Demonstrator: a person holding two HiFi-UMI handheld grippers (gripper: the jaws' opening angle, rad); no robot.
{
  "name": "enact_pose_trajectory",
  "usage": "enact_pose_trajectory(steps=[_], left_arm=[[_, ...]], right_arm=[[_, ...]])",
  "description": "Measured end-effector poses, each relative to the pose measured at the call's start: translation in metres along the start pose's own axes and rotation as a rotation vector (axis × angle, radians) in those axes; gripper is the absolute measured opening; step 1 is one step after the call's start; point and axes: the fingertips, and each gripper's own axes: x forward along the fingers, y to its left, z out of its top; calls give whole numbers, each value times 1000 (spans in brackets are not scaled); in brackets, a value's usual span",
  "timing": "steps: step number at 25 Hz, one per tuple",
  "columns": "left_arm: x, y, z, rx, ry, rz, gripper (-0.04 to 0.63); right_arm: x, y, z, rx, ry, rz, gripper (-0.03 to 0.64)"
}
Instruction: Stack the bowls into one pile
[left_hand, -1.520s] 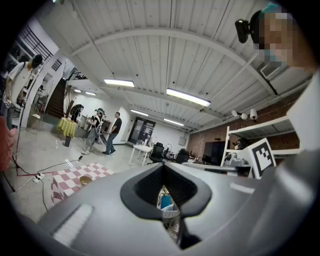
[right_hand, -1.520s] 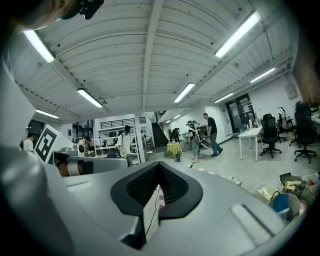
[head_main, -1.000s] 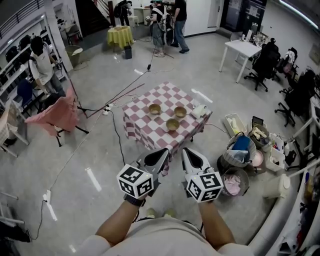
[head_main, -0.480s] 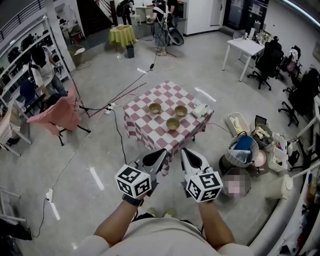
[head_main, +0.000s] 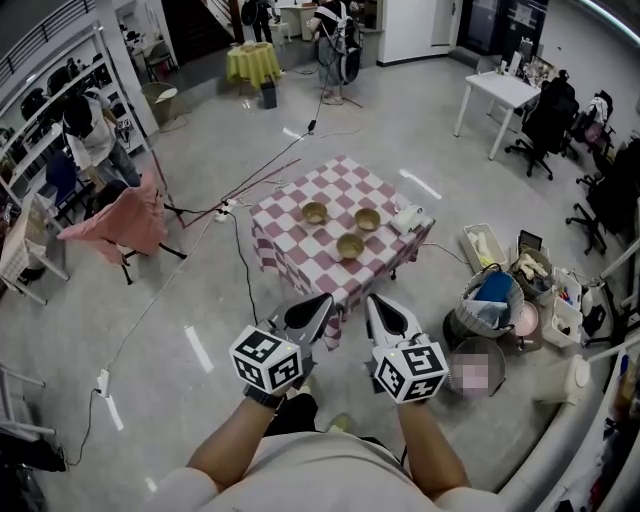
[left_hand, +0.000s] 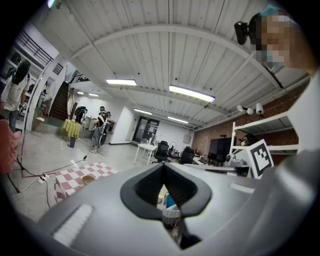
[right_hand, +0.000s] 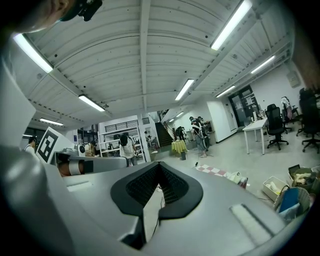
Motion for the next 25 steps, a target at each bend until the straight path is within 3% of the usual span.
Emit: enact_pose_trajectory(steps=[9, 19, 25], left_arm=[[30, 49, 5, 1, -5, -14, 6], [69, 148, 19, 47, 21, -43, 6], [89, 200, 18, 37, 46, -88, 6]], right_arm=[[53, -17, -7, -24, 48, -27, 9], [163, -29, -20, 38, 115, -39, 9], [215, -39, -31, 51, 127, -94, 9]])
